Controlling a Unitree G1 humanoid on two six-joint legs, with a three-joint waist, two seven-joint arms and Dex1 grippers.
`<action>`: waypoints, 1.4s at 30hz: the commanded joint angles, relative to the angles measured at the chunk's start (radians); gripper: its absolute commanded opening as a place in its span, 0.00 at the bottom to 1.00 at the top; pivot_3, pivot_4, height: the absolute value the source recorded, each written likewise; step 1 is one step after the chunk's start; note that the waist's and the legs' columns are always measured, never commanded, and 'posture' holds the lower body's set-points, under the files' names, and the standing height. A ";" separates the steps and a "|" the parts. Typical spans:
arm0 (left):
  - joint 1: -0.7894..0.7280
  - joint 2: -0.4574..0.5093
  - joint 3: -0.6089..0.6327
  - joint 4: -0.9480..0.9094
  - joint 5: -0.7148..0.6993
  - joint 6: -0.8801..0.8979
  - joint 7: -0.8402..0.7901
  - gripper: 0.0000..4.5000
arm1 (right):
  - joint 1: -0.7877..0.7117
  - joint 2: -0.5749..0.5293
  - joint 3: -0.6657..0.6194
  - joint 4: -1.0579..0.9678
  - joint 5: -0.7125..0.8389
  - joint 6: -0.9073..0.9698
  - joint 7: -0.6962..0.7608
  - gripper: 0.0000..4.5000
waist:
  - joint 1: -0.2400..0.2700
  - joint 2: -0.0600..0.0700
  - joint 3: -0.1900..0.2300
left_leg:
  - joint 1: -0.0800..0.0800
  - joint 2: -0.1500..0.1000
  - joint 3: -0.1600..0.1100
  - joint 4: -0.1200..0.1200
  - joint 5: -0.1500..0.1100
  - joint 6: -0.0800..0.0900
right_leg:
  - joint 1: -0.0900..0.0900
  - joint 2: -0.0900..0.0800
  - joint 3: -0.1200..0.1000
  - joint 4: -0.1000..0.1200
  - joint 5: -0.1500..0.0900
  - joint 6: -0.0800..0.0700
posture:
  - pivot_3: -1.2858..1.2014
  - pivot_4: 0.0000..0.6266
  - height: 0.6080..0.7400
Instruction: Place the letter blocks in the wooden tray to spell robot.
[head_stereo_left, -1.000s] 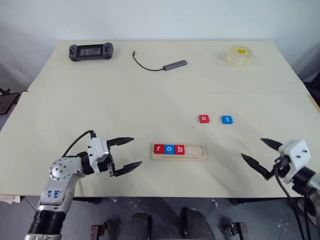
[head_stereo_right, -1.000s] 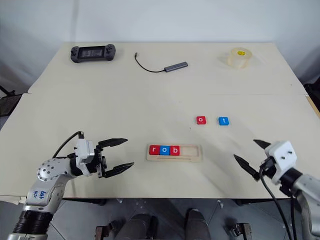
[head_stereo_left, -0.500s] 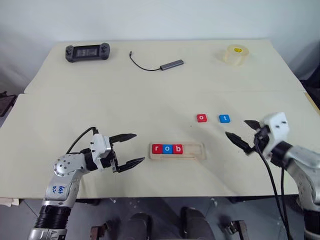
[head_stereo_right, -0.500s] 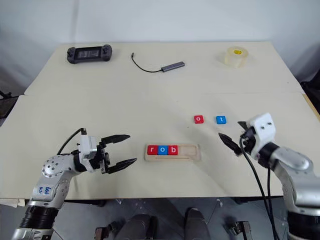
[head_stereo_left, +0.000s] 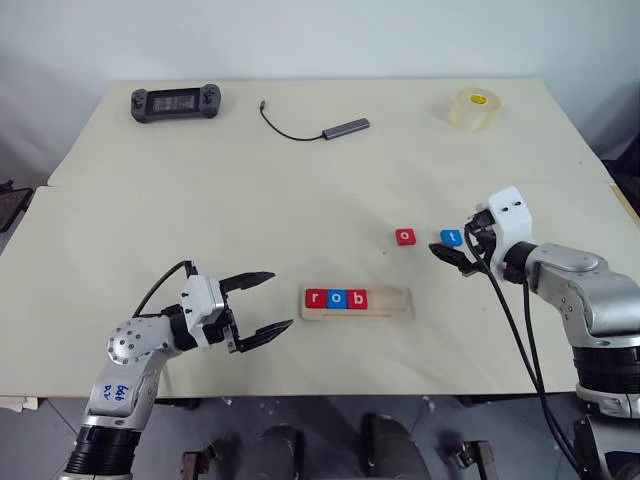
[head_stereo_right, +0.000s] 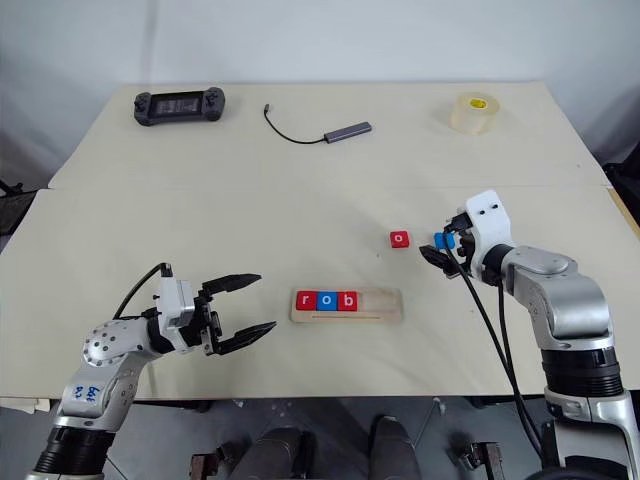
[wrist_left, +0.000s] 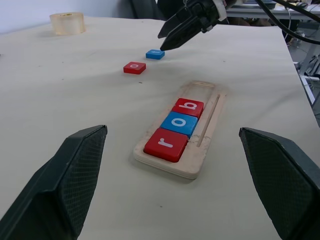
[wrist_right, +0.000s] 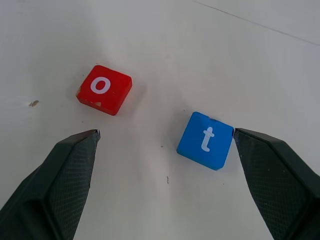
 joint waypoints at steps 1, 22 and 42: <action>0.001 0.002 0.004 -0.043 -0.006 0.004 0.010 1.00 | -0.060 0.048 0.015 0.000 0.007 0.042 -0.027 0.99 | -0.003 0.000 0.000 | 0.000 0.000 0.000 0.000 0.000 0.000 | 0.000 0.000 0.000 0.000 0.000 0.000 | 0.52 0.24 1.00; -0.006 0.006 0.003 -0.070 -0.006 0.025 0.027 1.00 | -0.151 0.317 0.060 0.098 -0.112 0.112 -0.273 0.42 | -0.004 0.000 0.000 | 0.000 0.000 0.000 0.000 0.000 0.000 | -0.001 0.001 0.001 0.002 0.000 0.000 | 0.52 0.24 1.00; -0.150 -0.029 -0.065 0.087 -0.015 0.008 -0.120 1.00 | 0.278 0.290 -0.234 -0.702 -0.017 0.685 -0.285 0.32 | 0.000 0.000 0.000 | 0.000 0.000 0.002 -0.001 0.000 0.001 | -0.002 0.001 0.002 0.001 0.000 0.000 | 0.52 0.24 1.00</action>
